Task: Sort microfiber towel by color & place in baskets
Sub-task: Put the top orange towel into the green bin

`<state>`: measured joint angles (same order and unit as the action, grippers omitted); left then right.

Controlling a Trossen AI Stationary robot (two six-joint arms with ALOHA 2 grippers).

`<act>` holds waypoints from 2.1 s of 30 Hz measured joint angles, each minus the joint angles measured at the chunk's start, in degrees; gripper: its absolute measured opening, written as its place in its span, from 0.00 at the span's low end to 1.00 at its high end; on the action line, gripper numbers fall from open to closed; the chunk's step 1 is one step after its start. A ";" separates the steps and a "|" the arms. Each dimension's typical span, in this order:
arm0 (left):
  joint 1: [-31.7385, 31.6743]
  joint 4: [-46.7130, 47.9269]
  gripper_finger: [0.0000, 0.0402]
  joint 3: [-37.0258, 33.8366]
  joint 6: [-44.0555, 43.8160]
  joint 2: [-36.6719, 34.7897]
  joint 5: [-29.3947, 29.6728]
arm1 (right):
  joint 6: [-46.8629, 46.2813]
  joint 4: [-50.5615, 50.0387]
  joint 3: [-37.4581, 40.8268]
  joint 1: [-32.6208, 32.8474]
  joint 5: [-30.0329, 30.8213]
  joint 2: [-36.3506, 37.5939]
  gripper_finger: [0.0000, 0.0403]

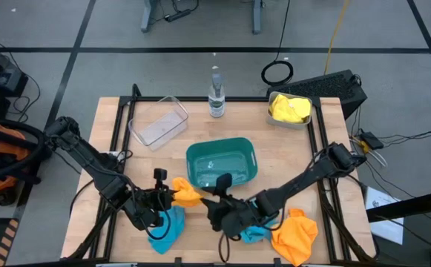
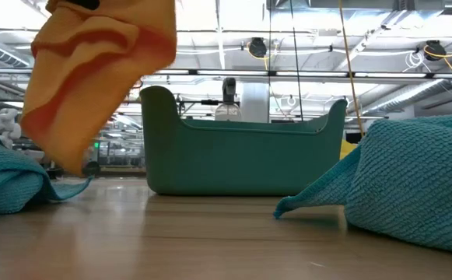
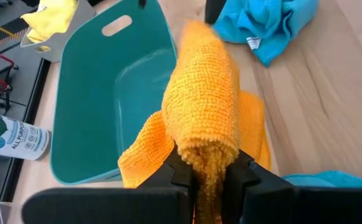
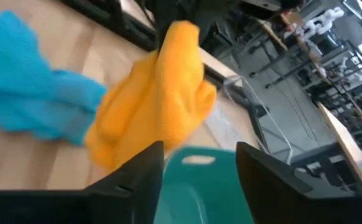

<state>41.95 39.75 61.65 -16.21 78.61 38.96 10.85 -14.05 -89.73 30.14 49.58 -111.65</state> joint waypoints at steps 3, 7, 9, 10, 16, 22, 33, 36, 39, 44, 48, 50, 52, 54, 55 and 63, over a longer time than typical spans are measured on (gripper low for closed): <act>-0.03 -0.68 0.09 -0.04 -0.03 -0.37 0.05 | -3.81 -2.98 0.00 1.92 0.03 0.12 0.51; -1.39 -2.61 0.09 -0.04 0.05 -0.90 0.04 | -5.68 -2.72 0.00 3.99 -0.17 -0.12 0.53; -2.29 -3.12 0.09 -0.04 0.58 -0.94 0.07 | -5.49 -2.74 0.00 4.55 0.02 -0.32 0.53; -2.73 -3.12 0.09 -0.04 1.16 -0.94 0.06 | -5.45 -2.84 0.00 4.79 -0.02 -0.47 0.53; -4.05 -4.04 0.09 -0.04 3.10 -1.17 -1.09 | -12.03 -9.20 0.05 3.98 -0.62 -0.49 0.53; -2.67 -12.57 0.09 -0.04 7.24 -1.75 -3.68 | -17.59 -10.01 2.61 0.94 -10.20 -1.05 0.53; -1.98 -16.22 0.09 -0.04 9.70 -4.92 2.91 | -7.39 3.46 3.48 -0.16 -19.72 -2.04 0.35; -2.28 -18.41 0.09 -0.04 10.62 -5.06 3.19 | -2.47 7.89 3.48 -0.03 -19.65 -2.04 0.26; -2.24 -19.94 0.09 -0.04 10.80 -4.87 3.23 | 1.96 11.53 3.48 -0.05 -19.47 -2.04 0.18; -2.67 -20.00 0.09 -0.57 10.69 -4.74 3.58 | 5.17 13.03 3.45 -0.03 -18.73 -2.04 0.06; -2.56 -19.96 0.09 -1.11 10.74 -4.72 6.26 | 3.55 10.62 3.43 -0.03 -13.83 -2.04 0.01; -2.60 -19.98 0.09 -1.11 11.19 -4.94 6.77 | 1.65 7.17 3.43 0.19 -10.82 -2.04 0.01; -2.60 -20.32 0.09 -1.11 12.13 -5.42 6.99 | -2.48 3.85 3.43 0.30 -8.50 -2.06 0.04; -2.60 -21.61 0.09 -1.11 12.73 -5.92 7.61 | -9.21 1.21 3.43 0.34 -7.57 -2.06 0.09; -2.60 -21.81 0.09 -1.11 13.34 -6.21 7.83 | -12.42 0.05 3.43 0.33 -7.61 -2.06 0.12; -2.60 -22.93 0.09 -1.11 13.99 -6.80 8.67 | -22.17 -3.95 4.01 -0.52 -8.05 -2.08 0.45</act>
<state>39.35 16.82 60.53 -2.22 71.81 47.63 -11.32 -18.00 -85.72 29.62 41.54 -113.73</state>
